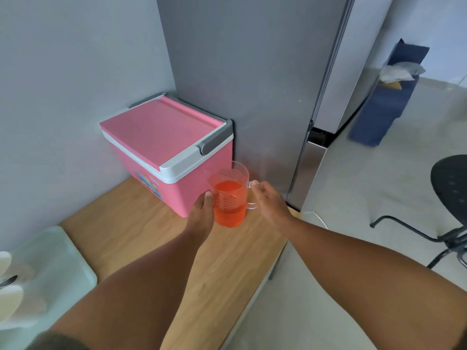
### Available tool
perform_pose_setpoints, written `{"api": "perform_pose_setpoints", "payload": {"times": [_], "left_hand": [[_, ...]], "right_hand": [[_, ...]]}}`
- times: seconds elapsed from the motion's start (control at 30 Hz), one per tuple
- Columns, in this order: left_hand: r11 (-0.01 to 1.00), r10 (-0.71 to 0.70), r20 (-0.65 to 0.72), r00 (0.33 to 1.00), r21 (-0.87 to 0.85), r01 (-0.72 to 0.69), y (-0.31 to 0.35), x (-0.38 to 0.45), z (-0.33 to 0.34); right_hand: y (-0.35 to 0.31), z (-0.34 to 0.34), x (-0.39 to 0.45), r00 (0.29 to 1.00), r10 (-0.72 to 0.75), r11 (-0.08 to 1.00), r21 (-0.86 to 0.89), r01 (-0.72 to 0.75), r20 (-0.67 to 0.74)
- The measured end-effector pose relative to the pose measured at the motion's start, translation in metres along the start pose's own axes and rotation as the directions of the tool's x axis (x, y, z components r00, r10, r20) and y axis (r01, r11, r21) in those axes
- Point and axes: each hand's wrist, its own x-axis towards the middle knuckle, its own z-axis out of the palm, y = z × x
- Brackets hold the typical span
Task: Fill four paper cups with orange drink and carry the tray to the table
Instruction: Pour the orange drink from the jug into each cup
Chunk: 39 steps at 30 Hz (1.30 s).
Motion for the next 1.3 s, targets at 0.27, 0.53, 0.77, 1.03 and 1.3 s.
{"api": "perform_pose_setpoints", "payload": {"times": [0.27,0.53,0.77,1.03,1.3], "left_hand": [[0.992,-0.032,0.093,0.995,-0.12,0.043,-0.004,0.014,-0.006],[0.974,-0.101,0.115,0.988,-0.192,0.122,0.0,0.013,-0.015],[0.957,-0.155,0.084,0.984,-0.233,0.171,0.001,0.0,-0.022],[0.939,-0.222,0.042,0.974,-0.262,0.225,0.003,-0.03,-0.045],[0.929,-0.277,-0.072,0.958,-0.275,0.248,0.003,-0.064,-0.081]], "right_hand": [[0.015,0.02,-0.011,0.994,-0.024,0.991,0.135,0.01,0.104],[0.003,0.031,-0.027,0.986,-0.053,0.981,0.192,0.022,0.158],[-0.006,0.037,-0.046,0.99,-0.087,0.955,0.294,0.052,0.11],[-0.019,0.051,-0.059,0.993,-0.062,0.941,0.339,0.026,0.097],[-0.039,0.076,-0.075,0.98,-0.158,0.93,0.352,0.107,0.119]]}}
